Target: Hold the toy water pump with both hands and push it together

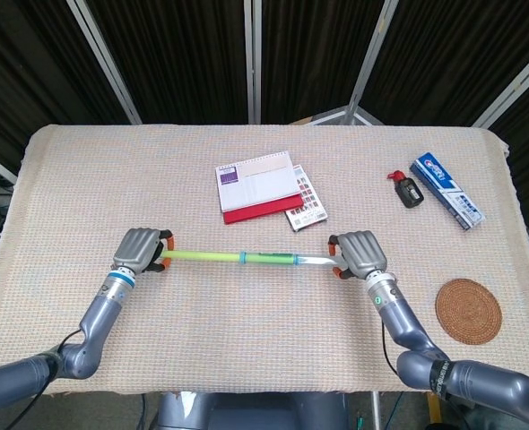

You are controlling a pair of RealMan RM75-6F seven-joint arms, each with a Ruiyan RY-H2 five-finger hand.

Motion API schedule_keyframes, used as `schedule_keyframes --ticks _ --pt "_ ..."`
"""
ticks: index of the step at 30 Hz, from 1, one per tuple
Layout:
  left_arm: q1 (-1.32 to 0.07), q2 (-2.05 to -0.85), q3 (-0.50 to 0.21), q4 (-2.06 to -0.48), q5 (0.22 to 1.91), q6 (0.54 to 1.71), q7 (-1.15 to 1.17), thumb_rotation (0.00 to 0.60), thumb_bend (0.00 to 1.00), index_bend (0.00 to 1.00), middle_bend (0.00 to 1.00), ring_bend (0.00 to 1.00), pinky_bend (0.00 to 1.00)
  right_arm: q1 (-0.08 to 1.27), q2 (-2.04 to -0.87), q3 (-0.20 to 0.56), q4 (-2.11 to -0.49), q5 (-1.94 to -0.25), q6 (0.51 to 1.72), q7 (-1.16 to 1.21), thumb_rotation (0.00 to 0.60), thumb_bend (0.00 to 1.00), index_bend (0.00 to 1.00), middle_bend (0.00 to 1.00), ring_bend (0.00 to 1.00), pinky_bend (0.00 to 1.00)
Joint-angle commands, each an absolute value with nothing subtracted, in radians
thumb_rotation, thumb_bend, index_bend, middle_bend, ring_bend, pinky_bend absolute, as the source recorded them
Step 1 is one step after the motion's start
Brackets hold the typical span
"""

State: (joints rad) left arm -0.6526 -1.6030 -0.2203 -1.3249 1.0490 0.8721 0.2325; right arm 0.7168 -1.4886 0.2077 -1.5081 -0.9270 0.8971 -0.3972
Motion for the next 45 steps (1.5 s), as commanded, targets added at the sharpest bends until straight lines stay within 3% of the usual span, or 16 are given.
schedule_keyframes --ticks 1,23,28,30,33,34,35,37,45 --pt "-0.667 -1.618 -0.226 -1.336 1.043 0.875 0.242 0.600 0.40 0.72 0.83 0.80 1.00 0.736 -1.509 0.213 -1.514 -0.915 0.899 -0.413 0.600 0.40 0.67 1.00 1.00 1.00" --pt "-0.728 -1.682 -0.227 -1.337 1.009 0.882 0.276 0.600 0.40 0.72 0.83 0.80 1.00 0.811 -1.585 0.213 -1.525 -0.833 0.930 -0.501 0.600 0.40 0.67 1.00 1.00 1.00" --pt "-0.734 -1.686 -0.222 -1.333 1.002 0.880 0.276 0.600 0.38 0.66 0.83 0.80 1.00 0.814 -1.581 0.211 -1.530 -0.827 0.941 -0.500 0.600 0.40 0.65 1.00 1.00 1.00" --pt "-0.733 -1.684 -0.219 -1.332 1.000 0.882 0.275 0.600 0.36 0.57 0.83 0.80 1.00 0.811 -1.575 0.208 -1.530 -0.832 0.938 -0.490 0.600 0.28 0.49 1.00 1.00 1.00" --pt "-0.729 -1.677 -0.212 -1.332 0.996 0.885 0.277 0.600 0.22 0.26 0.83 0.79 0.99 0.807 -1.564 0.201 -1.528 -0.840 0.938 -0.482 0.600 0.03 0.09 1.00 1.00 1.00" --pt "-0.727 -1.674 -0.210 -1.333 0.992 0.887 0.281 0.600 0.19 0.18 0.83 0.79 0.99 0.805 -1.560 0.199 -1.527 -0.843 0.941 -0.479 0.600 0.01 0.04 1.00 1.00 1.00" --pt "-0.722 -1.666 -0.206 -1.334 0.986 0.890 0.285 0.600 0.15 0.09 0.83 0.79 0.98 0.798 -1.553 0.195 -1.529 -0.848 0.946 -0.474 0.600 0.00 0.01 1.00 1.00 1.00" --pt "-0.711 -1.647 -0.201 -1.347 0.985 0.900 0.282 0.600 0.14 0.00 0.82 0.78 0.98 0.782 -1.533 0.184 -1.541 -0.866 0.958 -0.458 0.600 0.00 0.00 1.00 1.00 1.00" --pt "-0.629 -1.547 -0.176 -1.410 1.092 1.017 0.192 0.600 0.14 0.00 0.76 0.73 0.94 0.680 -1.428 0.132 -1.581 -1.055 1.066 -0.337 0.600 0.00 0.00 1.00 1.00 1.00"
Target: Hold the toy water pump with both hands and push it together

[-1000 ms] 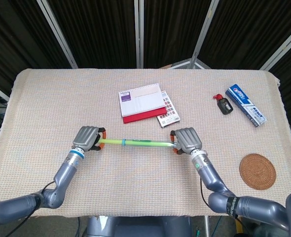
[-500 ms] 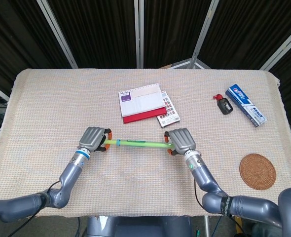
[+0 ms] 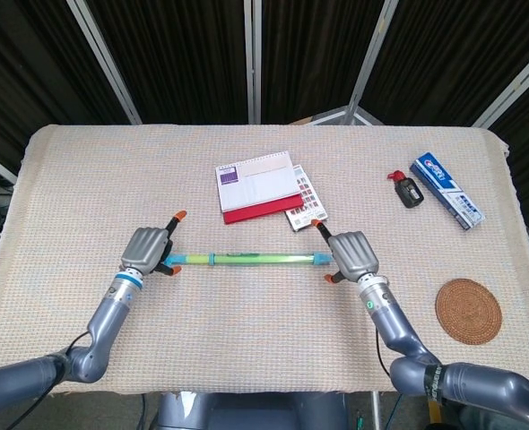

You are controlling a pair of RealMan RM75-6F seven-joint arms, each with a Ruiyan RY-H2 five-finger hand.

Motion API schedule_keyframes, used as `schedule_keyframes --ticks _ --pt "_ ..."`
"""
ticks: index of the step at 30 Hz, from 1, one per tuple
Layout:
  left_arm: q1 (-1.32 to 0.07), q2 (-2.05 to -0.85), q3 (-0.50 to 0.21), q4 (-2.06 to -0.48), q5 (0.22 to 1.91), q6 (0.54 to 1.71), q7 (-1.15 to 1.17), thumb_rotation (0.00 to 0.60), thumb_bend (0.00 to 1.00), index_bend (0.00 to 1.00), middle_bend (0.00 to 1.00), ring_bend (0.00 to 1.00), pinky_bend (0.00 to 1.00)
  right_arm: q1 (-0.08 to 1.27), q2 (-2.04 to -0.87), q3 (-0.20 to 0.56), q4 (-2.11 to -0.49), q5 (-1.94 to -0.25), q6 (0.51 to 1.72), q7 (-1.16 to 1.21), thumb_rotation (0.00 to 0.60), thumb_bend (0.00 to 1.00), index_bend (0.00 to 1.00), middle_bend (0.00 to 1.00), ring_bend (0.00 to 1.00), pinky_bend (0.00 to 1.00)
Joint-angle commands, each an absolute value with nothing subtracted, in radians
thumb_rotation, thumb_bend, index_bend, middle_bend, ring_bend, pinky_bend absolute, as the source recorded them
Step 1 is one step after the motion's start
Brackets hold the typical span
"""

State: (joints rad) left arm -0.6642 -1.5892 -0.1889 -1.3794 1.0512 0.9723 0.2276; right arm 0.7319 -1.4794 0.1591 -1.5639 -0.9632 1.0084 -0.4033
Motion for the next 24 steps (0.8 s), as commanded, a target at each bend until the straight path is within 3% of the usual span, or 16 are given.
schedule_keyframes --ticks 1,3,4,5,7,9,10,12,14,24 --pt "-0.618 -1.534 -0.172 -1.419 1.105 1.032 0.183 0.600 0.13 0.00 0.72 0.70 0.91 0.667 -1.416 0.126 -1.582 -1.081 1.083 -0.318 0.600 0.00 0.00 0.99 1.00 1.00" --pt "-0.583 -1.495 -0.159 -1.448 1.145 1.084 0.157 0.600 0.11 0.00 0.62 0.60 0.79 0.628 -1.380 0.107 -1.575 -1.168 1.137 -0.253 0.600 0.00 0.00 0.92 0.97 1.00" --pt "-0.564 -1.476 -0.152 -1.462 1.164 1.114 0.145 0.600 0.09 0.00 0.53 0.52 0.69 0.609 -1.362 0.097 -1.569 -1.210 1.166 -0.218 0.600 0.00 0.00 0.87 0.94 0.98" --pt "-0.543 -1.457 -0.145 -1.478 1.180 1.145 0.134 0.600 0.07 0.00 0.46 0.45 0.60 0.589 -1.344 0.088 -1.563 -1.249 1.194 -0.182 0.600 0.00 0.00 0.79 0.87 0.91" --pt "-0.456 -1.387 -0.108 -1.548 1.233 1.270 0.117 0.600 0.01 0.00 0.19 0.21 0.30 0.517 -1.271 0.058 -1.569 -1.330 1.290 -0.083 0.600 0.00 0.00 0.58 0.68 0.72" --pt "-0.415 -1.347 -0.082 -1.594 1.264 1.319 0.116 0.600 0.00 0.00 0.04 0.05 0.09 0.487 -1.233 0.036 -1.570 -1.374 1.315 -0.025 0.600 0.00 0.00 0.29 0.37 0.42" --pt "-0.402 -1.334 -0.074 -1.609 1.272 1.335 0.119 0.600 0.00 0.00 0.00 0.01 0.03 0.478 -1.220 0.030 -1.573 -1.384 1.322 -0.012 0.600 0.00 0.00 0.20 0.27 0.32" --pt "-0.339 -1.281 -0.033 -1.670 1.301 1.413 0.165 0.600 0.00 0.00 0.00 0.00 0.00 0.434 -1.172 0.005 -1.596 -1.420 1.363 0.031 0.600 0.00 0.00 0.03 0.06 0.09" --pt "-0.298 -1.253 -0.006 -1.716 1.328 1.465 0.193 0.600 0.00 0.00 0.00 0.00 0.00 0.403 -1.143 -0.012 -1.617 -1.449 1.392 0.056 0.600 0.00 0.00 0.00 0.00 0.01" --pt "-0.195 -1.227 0.053 -1.710 1.453 1.560 0.129 0.600 0.00 0.00 0.00 0.00 0.00 0.276 -1.147 -0.042 -1.598 -1.537 1.535 0.001 0.600 0.00 0.00 0.00 0.00 0.00"
